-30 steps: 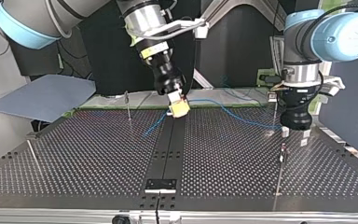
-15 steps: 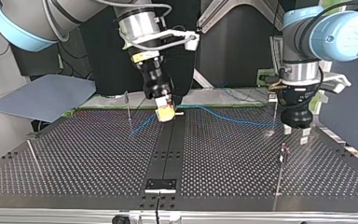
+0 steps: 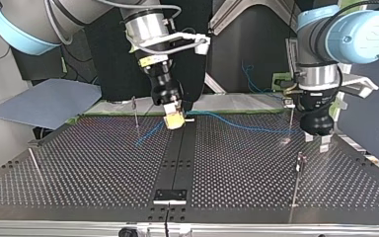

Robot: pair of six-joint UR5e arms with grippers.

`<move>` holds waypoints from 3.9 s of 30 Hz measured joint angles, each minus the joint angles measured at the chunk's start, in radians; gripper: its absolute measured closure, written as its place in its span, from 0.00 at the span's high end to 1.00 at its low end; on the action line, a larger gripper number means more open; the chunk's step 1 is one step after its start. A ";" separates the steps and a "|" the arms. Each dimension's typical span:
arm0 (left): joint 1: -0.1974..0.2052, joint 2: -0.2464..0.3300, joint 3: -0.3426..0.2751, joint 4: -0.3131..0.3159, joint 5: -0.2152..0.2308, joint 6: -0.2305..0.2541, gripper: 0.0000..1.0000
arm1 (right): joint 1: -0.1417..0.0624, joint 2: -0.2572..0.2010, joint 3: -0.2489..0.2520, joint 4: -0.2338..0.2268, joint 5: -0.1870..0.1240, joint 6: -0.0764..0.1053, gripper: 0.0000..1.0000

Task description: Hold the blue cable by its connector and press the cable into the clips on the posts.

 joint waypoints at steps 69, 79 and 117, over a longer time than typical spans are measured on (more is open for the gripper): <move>-0.076 -0.005 -0.023 -0.043 0.043 0.101 1.00 | 0.000 0.015 0.003 -0.003 0.002 0.003 0.00; -0.160 -0.011 -0.029 -0.120 -0.004 0.021 1.00 | 0.005 0.071 0.003 -0.007 0.000 -0.001 0.00; -0.407 -0.131 -0.029 -0.115 0.283 -0.310 1.00 | -0.016 0.129 0.003 -0.009 -0.009 -0.011 0.00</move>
